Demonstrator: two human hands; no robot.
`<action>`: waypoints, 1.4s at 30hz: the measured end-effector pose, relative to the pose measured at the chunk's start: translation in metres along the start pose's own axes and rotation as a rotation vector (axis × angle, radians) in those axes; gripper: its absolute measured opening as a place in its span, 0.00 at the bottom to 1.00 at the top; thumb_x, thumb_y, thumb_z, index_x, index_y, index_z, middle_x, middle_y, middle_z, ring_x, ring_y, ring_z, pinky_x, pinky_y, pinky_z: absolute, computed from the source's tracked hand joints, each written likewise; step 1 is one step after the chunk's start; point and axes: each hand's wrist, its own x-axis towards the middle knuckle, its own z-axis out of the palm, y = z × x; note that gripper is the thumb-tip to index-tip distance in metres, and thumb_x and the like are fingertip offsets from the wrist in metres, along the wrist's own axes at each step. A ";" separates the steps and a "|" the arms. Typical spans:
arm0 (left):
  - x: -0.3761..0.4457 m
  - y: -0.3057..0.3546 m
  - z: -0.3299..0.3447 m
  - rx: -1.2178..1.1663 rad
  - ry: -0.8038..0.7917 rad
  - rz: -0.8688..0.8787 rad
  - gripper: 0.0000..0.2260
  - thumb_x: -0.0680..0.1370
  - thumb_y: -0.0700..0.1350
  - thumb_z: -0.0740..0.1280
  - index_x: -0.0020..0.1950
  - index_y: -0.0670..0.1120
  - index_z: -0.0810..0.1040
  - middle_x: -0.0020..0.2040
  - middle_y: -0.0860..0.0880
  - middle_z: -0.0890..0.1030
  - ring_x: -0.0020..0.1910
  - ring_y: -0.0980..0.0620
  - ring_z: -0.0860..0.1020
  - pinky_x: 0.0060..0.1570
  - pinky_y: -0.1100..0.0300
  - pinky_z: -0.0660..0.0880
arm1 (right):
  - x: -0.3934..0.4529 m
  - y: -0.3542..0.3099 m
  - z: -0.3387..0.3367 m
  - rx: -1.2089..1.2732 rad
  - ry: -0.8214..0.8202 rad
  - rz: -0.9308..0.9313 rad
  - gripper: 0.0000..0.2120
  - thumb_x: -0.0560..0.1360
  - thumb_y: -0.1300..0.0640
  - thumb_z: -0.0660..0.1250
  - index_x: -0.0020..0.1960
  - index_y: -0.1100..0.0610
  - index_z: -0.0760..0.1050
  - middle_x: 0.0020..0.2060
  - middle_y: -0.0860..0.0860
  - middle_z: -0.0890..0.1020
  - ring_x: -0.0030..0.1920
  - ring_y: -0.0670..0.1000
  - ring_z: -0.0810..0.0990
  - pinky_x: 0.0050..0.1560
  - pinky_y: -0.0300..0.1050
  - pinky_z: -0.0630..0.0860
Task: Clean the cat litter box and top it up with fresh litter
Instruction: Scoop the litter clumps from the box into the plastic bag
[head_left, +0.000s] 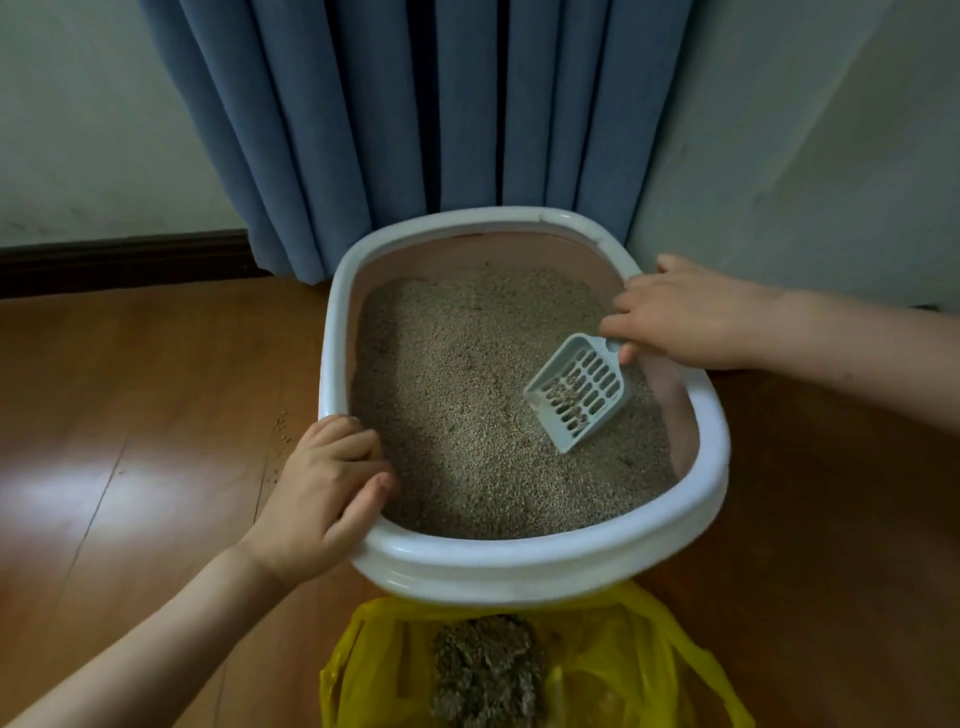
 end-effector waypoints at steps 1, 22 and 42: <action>0.000 0.000 0.000 0.003 -0.002 0.002 0.19 0.79 0.48 0.53 0.35 0.46 0.79 0.37 0.51 0.74 0.40 0.51 0.70 0.50 0.54 0.66 | -0.001 0.003 -0.002 -0.017 -0.035 0.011 0.13 0.80 0.41 0.54 0.58 0.44 0.72 0.48 0.43 0.75 0.52 0.46 0.71 0.47 0.44 0.56; -0.002 0.001 0.001 0.006 -0.012 -0.030 0.22 0.80 0.48 0.52 0.33 0.44 0.77 0.36 0.49 0.73 0.40 0.50 0.70 0.52 0.53 0.67 | 0.073 -0.145 0.012 0.628 0.028 0.121 0.13 0.80 0.45 0.59 0.47 0.54 0.71 0.38 0.49 0.78 0.38 0.51 0.75 0.42 0.45 0.66; -0.003 0.001 0.001 0.029 0.003 -0.019 0.20 0.81 0.48 0.51 0.34 0.44 0.75 0.36 0.49 0.72 0.39 0.49 0.69 0.48 0.53 0.67 | 0.023 -0.103 0.007 0.790 0.147 0.364 0.10 0.79 0.46 0.60 0.50 0.53 0.74 0.43 0.49 0.79 0.47 0.53 0.77 0.46 0.46 0.63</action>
